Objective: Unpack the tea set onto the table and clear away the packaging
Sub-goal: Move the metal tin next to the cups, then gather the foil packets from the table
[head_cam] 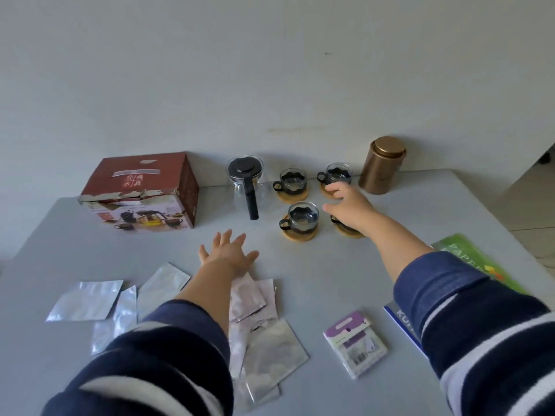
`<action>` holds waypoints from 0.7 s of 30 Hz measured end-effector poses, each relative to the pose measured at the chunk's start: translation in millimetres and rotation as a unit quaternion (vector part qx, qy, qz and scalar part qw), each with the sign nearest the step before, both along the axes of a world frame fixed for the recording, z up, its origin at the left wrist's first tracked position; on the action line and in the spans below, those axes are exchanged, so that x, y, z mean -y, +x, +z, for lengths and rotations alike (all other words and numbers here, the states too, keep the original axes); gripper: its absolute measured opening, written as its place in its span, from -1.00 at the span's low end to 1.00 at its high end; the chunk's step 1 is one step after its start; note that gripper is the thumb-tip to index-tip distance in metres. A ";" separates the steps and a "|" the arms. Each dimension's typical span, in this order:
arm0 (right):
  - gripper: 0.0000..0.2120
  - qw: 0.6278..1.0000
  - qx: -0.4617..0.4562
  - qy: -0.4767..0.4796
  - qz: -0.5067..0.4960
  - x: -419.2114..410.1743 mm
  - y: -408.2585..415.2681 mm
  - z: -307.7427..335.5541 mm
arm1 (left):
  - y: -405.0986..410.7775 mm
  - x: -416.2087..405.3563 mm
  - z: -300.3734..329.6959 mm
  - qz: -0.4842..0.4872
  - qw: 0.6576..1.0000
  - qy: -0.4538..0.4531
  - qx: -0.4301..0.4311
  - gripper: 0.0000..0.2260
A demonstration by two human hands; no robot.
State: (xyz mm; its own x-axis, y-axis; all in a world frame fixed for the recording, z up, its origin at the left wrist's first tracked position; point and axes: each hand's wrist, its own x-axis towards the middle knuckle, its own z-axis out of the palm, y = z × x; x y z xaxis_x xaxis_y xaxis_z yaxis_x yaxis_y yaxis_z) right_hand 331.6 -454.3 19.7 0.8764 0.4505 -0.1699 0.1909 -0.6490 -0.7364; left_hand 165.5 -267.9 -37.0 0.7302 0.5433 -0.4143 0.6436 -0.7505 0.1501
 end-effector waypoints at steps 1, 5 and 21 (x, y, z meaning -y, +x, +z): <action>-0.54 1.000 -0.009 -0.006 0.018 -7.3 -19.6 -2.1 | -17.0 -10.1 1.3 0.006 1.000 0.005 0.001 -0.42; -0.53 0.994 -0.051 -0.060 0.070 -31.5 -94.8 -19.2 | -83.7 -50.8 0.7 0.038 0.999 -0.001 0.018 -0.44; -0.35 0.944 -0.022 -0.327 0.036 -90.7 -254.6 -129.7 | -207.9 -105.0 -65.0 0.135 0.991 -0.012 0.001 -0.45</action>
